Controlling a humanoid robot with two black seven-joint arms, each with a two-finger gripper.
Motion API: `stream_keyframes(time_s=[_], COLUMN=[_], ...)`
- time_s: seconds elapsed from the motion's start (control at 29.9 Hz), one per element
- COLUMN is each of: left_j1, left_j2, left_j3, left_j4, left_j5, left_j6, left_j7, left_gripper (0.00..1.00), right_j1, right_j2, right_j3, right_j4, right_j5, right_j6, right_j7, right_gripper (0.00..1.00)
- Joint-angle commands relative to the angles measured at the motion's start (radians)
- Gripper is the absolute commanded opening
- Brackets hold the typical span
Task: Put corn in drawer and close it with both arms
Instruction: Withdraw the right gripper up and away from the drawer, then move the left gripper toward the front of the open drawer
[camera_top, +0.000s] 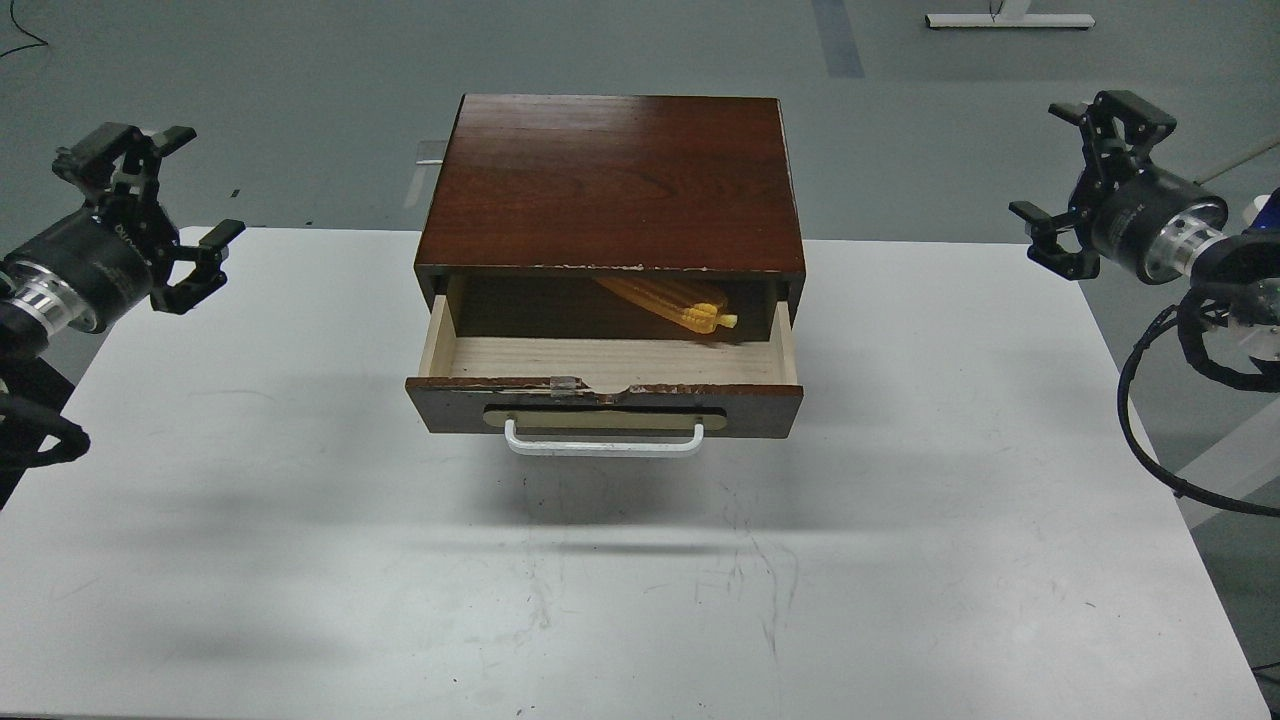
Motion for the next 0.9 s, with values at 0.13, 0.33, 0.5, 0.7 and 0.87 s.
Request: stream_keyframes(time_s=[0.13, 0.33, 0.5, 0.7, 0.87], left_j1=[-0.034, -0.04, -0.044, -0.03, -0.028], left_j2=[0.22, 0.334, 0.374, 0.32, 0.27], left_j3=[-0.024, -0.025, -0.053, -0.027, 0.01], left_j4=[-0.212, -0.479, -0.701, -0.816, -0.816], left_j5=[0.298, 0.441, 0.478, 0.666, 0.863], left_j6=[0.071, 0.059, -0.031, -0.041, 0.088], left_j7=[-0.138, -0.138, -0.138, -0.138, -0.138], left_gripper=[0.99, 0.98, 0.73, 0.0, 0.0], right_j1=[-0.021, -0.036, -0.036, -0.041, -0.044], right_j2=[0.004, 0.058, 0.082, 0.075, 0.075], right_j3=[0.001, 0.001, -0.006, -0.009, -0.009], right_j4=[-0.002, -0.042, -0.062, -0.064, -0.064], right_j5=[-0.002, -0.007, -0.007, -0.053, -0.057], right_j6=[0.009, 0.009, 0.009, 0.006, 0.0], right_j7=[0.002, 0.002, 0.002, 0.002, 0.004], right_gripper=[0.99, 0.99, 0.99, 0.99, 0.99])
